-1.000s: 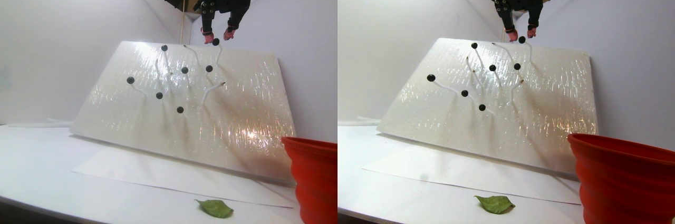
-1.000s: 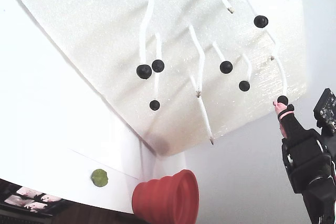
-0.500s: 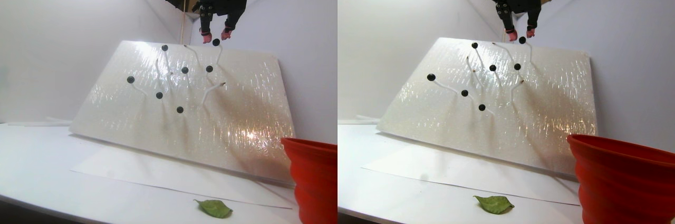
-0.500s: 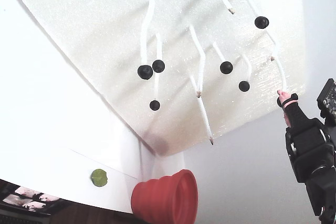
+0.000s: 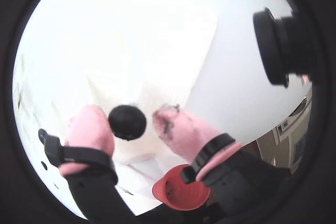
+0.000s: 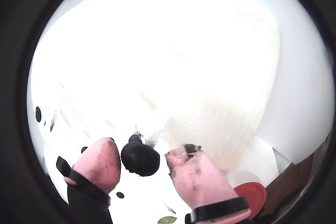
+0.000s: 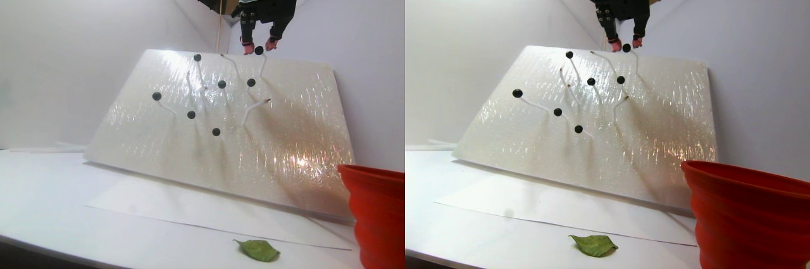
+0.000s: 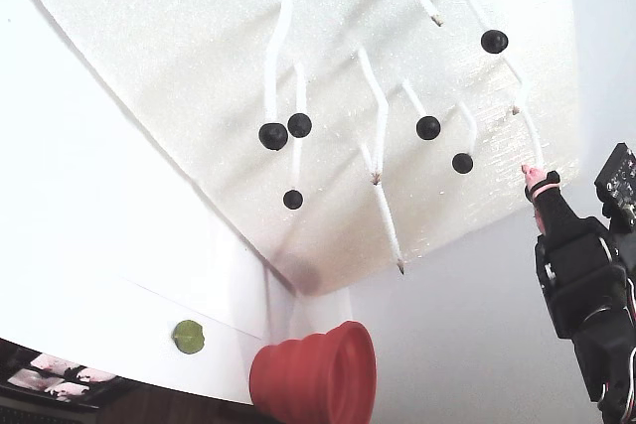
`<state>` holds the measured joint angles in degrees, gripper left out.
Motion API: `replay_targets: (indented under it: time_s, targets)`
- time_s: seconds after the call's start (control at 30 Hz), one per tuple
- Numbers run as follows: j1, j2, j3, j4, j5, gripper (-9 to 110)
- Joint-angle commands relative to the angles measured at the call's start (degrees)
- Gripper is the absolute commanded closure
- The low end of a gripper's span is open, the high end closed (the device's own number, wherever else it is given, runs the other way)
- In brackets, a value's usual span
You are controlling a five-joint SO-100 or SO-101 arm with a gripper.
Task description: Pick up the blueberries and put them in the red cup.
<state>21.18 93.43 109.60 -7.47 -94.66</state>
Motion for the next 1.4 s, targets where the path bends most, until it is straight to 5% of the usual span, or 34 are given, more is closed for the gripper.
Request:
replay_targets:
  time_s: [0.0, 1.37]
  targets:
    - [-0.2, 1.3, -6.8, -1.8, -0.2, 84]
    - [-0.6, 2.0, -3.7, -3.7, -0.5, 90]
